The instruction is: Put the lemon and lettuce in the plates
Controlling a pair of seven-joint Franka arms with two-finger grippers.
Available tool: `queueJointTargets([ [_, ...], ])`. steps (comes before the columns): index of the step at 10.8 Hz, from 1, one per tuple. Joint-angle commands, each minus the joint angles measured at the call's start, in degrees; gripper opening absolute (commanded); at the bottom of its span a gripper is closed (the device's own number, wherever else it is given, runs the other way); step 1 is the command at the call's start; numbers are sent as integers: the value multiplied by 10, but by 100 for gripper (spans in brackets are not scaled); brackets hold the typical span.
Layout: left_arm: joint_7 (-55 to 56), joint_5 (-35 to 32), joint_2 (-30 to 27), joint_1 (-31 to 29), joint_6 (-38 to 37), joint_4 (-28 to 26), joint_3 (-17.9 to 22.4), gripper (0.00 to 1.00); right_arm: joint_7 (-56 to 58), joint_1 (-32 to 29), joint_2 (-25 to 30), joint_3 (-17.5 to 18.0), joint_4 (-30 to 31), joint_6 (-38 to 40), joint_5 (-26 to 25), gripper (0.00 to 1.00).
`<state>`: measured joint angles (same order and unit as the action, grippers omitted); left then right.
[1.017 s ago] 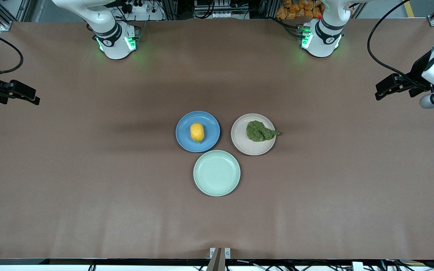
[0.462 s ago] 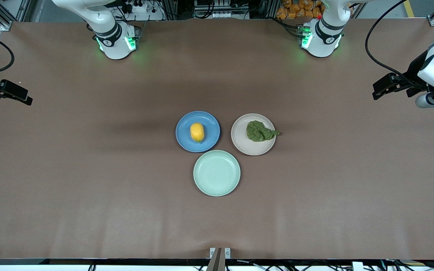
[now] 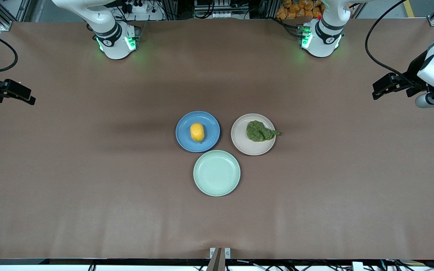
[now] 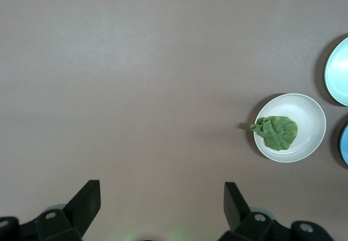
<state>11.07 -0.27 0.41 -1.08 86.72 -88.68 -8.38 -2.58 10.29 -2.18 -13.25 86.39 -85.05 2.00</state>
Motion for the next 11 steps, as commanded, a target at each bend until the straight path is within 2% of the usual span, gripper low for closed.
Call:
queueJointTargets([
  [1,-14,6,-8,7,-2,-3,6,100,-10,3,-7,-1,-18,11,-8,100],
  [5,-51,5,-13,3,-4,-4,16,100,-8,4,-5,-1,-17,10,-8,100],
  [11,-42,5,-12,5,-3,10,17,100,-7,3,0,0,-11,11,-6,100],
])
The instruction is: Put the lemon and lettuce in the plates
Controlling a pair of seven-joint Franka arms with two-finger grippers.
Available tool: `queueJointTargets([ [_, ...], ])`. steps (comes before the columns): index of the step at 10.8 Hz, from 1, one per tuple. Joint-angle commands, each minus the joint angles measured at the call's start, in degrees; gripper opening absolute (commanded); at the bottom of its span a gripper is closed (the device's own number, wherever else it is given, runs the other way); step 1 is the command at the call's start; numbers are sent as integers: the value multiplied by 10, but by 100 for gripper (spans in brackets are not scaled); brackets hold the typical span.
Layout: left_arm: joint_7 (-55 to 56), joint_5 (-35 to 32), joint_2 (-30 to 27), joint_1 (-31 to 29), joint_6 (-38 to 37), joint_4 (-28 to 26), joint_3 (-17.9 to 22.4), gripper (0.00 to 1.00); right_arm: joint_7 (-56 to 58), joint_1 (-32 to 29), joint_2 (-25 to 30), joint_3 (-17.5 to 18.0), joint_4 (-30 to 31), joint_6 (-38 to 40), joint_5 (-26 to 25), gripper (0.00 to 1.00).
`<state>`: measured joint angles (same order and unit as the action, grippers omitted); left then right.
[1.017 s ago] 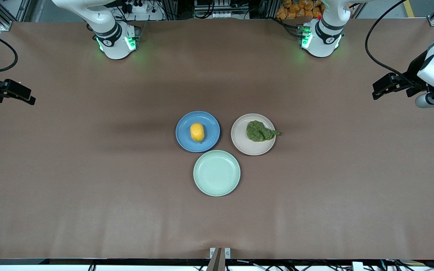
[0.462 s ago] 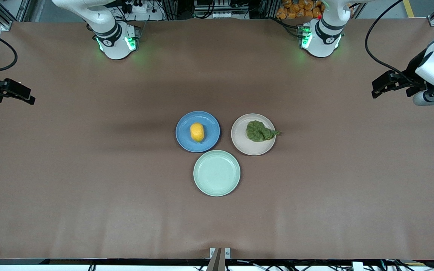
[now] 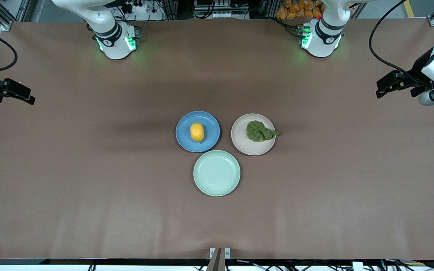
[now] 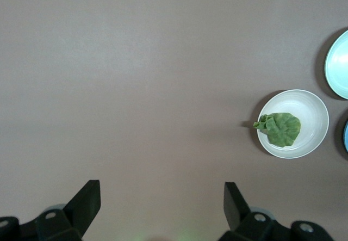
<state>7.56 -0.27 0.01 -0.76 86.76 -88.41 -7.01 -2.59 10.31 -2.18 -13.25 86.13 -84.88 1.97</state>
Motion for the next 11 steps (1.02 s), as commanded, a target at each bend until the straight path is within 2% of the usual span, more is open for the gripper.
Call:
queueJointTargets([
  [1,-7,5,-8,1,-4,15,2,100,-7,1,1,0,-8,9,-6,100],
  [11,-9,5,-10,1,-5,18,1,100,-6,-14,11,7,6,9,-4,100],
])
